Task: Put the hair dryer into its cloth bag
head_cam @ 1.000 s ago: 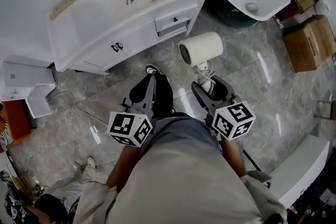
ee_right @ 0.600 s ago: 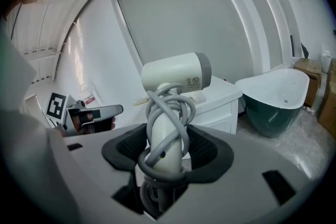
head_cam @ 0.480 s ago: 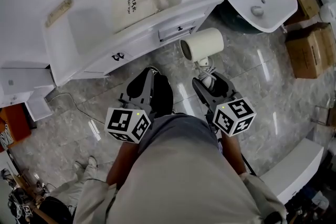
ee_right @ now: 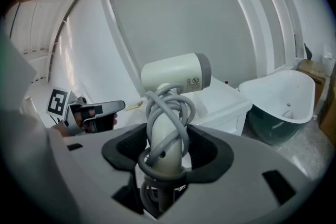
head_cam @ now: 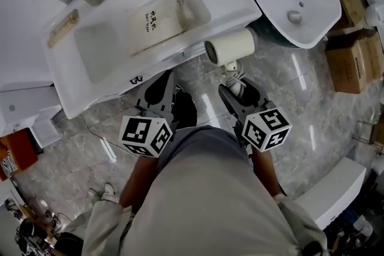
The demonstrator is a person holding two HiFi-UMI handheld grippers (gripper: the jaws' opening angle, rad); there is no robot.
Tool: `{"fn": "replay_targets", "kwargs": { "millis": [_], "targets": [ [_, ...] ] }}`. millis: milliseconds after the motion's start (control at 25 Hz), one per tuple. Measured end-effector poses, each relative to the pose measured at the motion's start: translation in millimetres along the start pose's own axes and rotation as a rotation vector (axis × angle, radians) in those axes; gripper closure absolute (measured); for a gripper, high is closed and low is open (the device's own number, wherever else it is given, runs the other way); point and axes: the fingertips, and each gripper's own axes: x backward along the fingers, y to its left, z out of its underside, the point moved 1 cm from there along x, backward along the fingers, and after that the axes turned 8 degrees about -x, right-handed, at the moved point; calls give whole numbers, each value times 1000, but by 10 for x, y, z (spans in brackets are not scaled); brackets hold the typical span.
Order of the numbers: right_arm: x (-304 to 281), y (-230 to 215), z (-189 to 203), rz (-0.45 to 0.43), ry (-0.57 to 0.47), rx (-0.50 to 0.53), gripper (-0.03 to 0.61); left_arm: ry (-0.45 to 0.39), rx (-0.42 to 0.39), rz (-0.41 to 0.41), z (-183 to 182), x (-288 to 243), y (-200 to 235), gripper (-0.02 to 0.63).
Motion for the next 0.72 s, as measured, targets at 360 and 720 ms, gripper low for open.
{"fn": "replay_targets", "kwargs": {
  "millis": [360,720],
  "targets": [
    [-469,-94,-367,22,25,1,339,37,15,1,-112,-391,435,604],
    [-875,-131,-609,36,49,18,339,52,29,4,-147,-712,815,604]
  ]
}}
